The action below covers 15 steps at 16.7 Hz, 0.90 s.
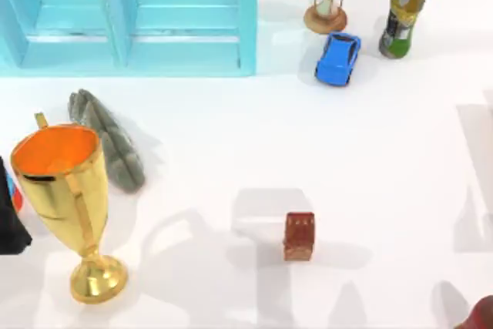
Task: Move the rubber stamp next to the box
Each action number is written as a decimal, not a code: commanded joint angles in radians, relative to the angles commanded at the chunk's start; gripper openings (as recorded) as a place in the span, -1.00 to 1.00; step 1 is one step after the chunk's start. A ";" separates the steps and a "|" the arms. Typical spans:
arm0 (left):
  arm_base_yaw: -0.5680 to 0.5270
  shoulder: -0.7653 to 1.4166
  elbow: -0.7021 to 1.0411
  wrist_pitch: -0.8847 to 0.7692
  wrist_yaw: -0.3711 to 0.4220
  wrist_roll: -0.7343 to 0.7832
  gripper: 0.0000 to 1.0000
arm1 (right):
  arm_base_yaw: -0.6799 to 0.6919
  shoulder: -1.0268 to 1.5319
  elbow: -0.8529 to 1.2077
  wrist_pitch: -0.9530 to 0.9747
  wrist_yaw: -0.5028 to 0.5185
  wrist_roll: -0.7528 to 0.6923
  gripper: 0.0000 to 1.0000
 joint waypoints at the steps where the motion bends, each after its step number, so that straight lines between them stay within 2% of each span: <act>1: 0.000 0.000 0.000 0.000 0.000 0.000 1.00 | 0.000 0.000 0.000 0.000 0.000 0.000 1.00; 5: 0.000 0.000 0.000 0.000 0.000 0.000 1.00 | 0.009 0.062 0.060 -0.053 -0.006 0.044 1.00; 8: 0.000 0.000 0.000 0.000 0.000 0.000 1.00 | 0.032 0.219 0.213 -0.169 -0.015 0.141 1.00; 15: 0.000 0.000 0.000 0.000 0.000 0.000 1.00 | 0.186 0.913 0.777 -0.573 -0.022 0.440 1.00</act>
